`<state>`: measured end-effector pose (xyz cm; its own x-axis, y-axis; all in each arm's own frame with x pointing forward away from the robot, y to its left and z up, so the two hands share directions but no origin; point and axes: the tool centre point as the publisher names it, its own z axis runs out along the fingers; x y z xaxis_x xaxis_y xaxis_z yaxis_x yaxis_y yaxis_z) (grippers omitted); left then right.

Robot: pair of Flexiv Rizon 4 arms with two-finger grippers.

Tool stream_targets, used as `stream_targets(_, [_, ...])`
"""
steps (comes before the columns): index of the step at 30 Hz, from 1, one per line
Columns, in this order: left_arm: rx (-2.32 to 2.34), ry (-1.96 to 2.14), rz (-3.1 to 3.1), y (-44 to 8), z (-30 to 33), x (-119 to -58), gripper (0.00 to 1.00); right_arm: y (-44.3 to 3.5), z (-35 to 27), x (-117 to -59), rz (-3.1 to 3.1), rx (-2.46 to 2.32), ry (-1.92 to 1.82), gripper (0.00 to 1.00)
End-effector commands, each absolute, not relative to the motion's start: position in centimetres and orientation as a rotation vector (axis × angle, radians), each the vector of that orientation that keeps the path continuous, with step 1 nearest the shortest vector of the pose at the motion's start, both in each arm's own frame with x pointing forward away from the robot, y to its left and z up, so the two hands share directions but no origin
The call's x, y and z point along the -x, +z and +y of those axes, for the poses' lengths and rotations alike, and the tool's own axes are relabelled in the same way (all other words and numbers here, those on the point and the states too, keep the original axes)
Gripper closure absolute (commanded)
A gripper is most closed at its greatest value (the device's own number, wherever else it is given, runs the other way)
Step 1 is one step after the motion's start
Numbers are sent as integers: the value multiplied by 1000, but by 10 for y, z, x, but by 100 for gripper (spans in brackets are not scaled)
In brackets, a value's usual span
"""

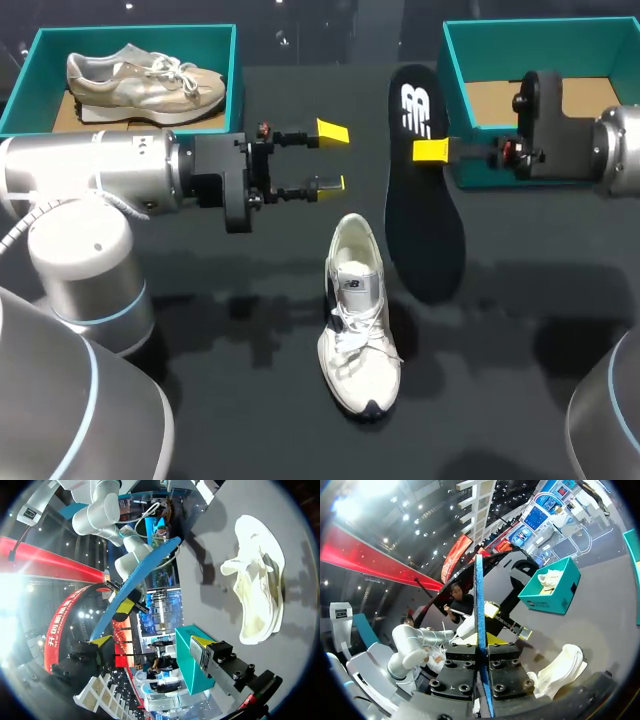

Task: Take the shoe out of the shoebox, open the shoe tongue, remove and reinsert the insole, then place the shoe into the shoebox

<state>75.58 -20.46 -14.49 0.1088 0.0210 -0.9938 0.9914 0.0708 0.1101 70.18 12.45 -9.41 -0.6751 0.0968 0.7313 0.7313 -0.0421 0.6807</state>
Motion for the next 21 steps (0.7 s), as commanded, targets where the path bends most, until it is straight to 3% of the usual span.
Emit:
stream_targets(1, [-1217, -1066, 1173, -146, -206, -756, 0, -92, 130, -710, -1776, 866, -1745, 100])
stream_targets(9, [-1217, -1066, 1173, -146, -206, -756, 0, -92, 130, -710, -1776, 866, -1745, 100])
stream_targets(21, [-1188, -1094, 1212, -144, -208, -759, 0, -116, 137, -757, -1584, 1080, -1585, 100])
